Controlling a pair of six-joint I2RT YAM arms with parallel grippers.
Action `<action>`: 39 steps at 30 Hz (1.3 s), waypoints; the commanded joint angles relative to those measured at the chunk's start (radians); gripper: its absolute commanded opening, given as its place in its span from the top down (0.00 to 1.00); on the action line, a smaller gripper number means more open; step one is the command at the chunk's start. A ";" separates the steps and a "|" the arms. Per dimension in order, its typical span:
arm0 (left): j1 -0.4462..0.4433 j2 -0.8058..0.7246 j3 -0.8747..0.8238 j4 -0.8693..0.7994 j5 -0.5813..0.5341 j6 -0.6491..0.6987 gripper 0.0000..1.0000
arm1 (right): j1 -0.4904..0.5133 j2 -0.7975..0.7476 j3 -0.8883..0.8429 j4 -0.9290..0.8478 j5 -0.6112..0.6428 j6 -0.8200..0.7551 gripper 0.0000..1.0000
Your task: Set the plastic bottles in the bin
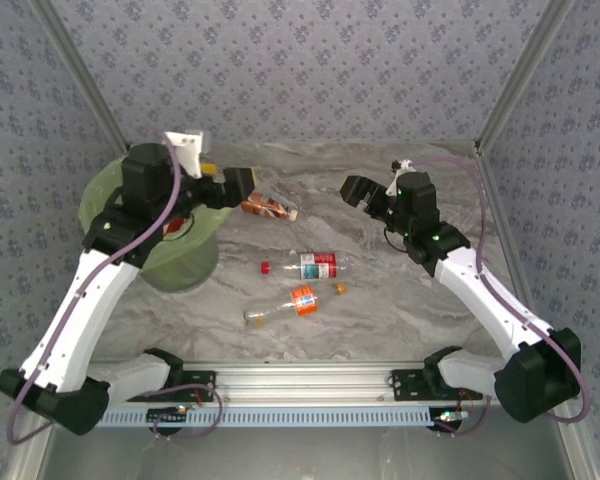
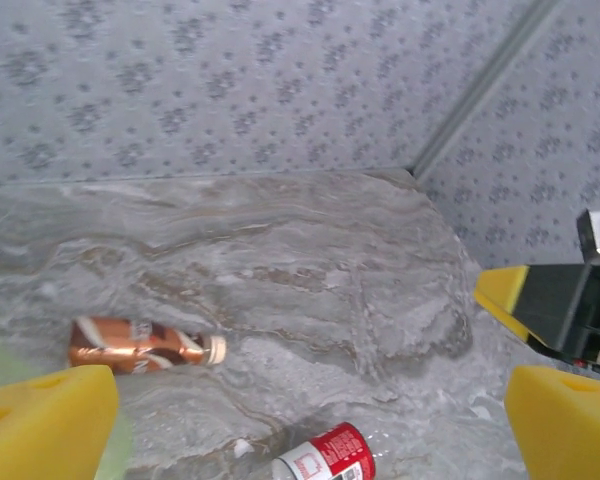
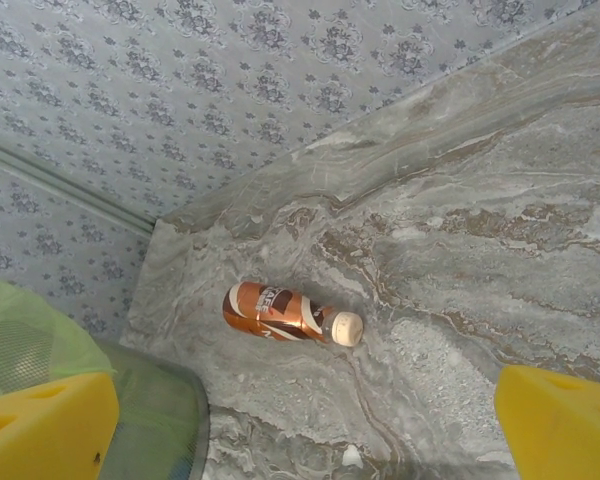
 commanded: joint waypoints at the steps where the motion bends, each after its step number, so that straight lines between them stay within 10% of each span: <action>1: -0.066 0.067 0.057 0.008 -0.073 0.054 0.01 | 0.000 -0.039 -0.007 -0.026 0.034 -0.028 0.01; 21: -0.260 0.561 0.212 -0.068 -0.491 -0.382 0.01 | -0.021 -0.132 -0.080 -0.057 0.108 -0.050 0.01; 39: -0.176 0.908 0.262 -0.062 -0.768 -0.891 0.01 | -0.040 -0.213 -0.086 -0.130 0.143 -0.109 0.01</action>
